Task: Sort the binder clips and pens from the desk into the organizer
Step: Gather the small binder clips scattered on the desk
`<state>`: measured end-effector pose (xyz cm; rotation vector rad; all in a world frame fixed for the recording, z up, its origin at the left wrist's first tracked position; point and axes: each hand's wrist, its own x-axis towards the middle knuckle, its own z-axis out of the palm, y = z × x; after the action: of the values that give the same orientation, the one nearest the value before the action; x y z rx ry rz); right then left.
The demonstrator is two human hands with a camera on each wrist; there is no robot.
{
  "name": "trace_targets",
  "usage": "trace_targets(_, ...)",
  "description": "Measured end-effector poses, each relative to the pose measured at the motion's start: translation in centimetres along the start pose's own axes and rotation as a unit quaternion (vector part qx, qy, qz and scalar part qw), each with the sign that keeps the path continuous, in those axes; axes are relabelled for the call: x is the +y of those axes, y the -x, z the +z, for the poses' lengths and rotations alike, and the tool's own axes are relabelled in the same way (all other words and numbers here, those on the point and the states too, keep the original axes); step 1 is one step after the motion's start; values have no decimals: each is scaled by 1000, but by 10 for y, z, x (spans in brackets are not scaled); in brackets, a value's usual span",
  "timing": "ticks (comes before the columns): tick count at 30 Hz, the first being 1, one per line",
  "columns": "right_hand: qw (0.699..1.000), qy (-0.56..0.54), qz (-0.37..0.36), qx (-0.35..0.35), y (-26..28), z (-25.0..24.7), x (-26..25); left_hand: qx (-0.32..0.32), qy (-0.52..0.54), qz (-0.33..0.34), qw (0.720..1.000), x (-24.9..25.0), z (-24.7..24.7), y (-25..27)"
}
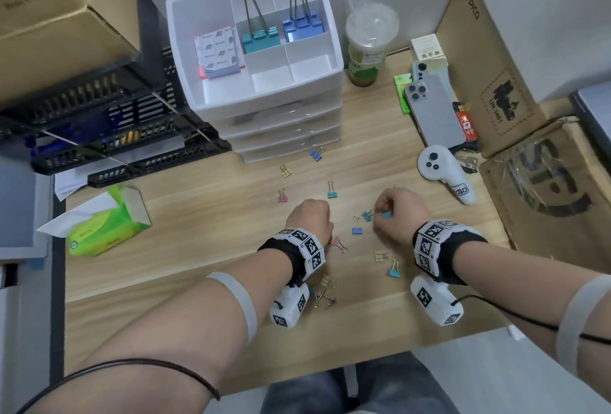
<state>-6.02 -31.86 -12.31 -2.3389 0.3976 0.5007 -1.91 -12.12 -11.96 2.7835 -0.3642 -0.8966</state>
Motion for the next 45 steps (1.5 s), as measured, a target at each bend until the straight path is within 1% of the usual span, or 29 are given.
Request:
trace_targets(3, 997, 39, -38, -55, -4, 7, -3, 2, -1, 5, 1000, -2, -1, -1)
trace_targets(5, 992, 78, -44, -92, -5, 13, -6, 10, 5, 5, 1000, -3, -3, -2)
trace_targets(7, 987, 105, -49, -110, -8, 18, -7, 21, 21, 5, 1000, -5, -5, -3)
trace_targets(10, 986, 120, -58, -104, -10, 23, -6, 42, 75, 4, 996, -7, -11, -6)
trace_targets(14, 988, 119, -58, -84, -11, 25, -7, 85, 147, -6, 985, -5, -23, -12)
trace_targets(16, 989, 115, -50, -77, -11, 24, -8, 90, 181, -13, 979, -3, -28, -16)
trace_targets(19, 990, 117, -30, -78, -9, 19, -8, 75, 203, -29, 976, 1, -32, -20)
trace_targets(21, 987, 125, -27, -93, -7, 14, -9, 56, 190, -44, 979, 4, -32, -23)
trace_targets(24, 991, 101, -15, -84, -4, 8, -8, 20, 172, -55, 983, 10, -29, -29)
trace_targets(28, 997, 0, 34, -66, 4, 2, -4, -6, 123, -80, 989, 19, -26, -38)
trace_targets(30, 994, -64, 78, -32, 8, 0, -1, -6, 95, -76, 993, 21, -23, -41)
trace_targets(32, 986, -106, 129, 22, 9, -4, 1, -4, 68, -72, 995, 21, -20, -43)
trace_targets(34, 972, -134, 179, 74, 8, -7, 6, -4, 52, -81, 995, 22, -19, -46)
trace_targets(36, 963, -142, 207, 97, 8, -9, 9, -9, 45, -93, 995, 23, -19, -50)
trace_targets(38, 962, -136, 215, 100, 6, -10, 13, -15, 36, -95, 995, 22, -21, -52)
trace_targets(42, 978, -73, 182, 69, 0, -8, 19, -29, 6, -90, 996, 19, -21, -52)
trace_targets(45, 984, -37, 165, 48, -5, -6, 22, -14, -17, -63, 998, 16, -20, -46)
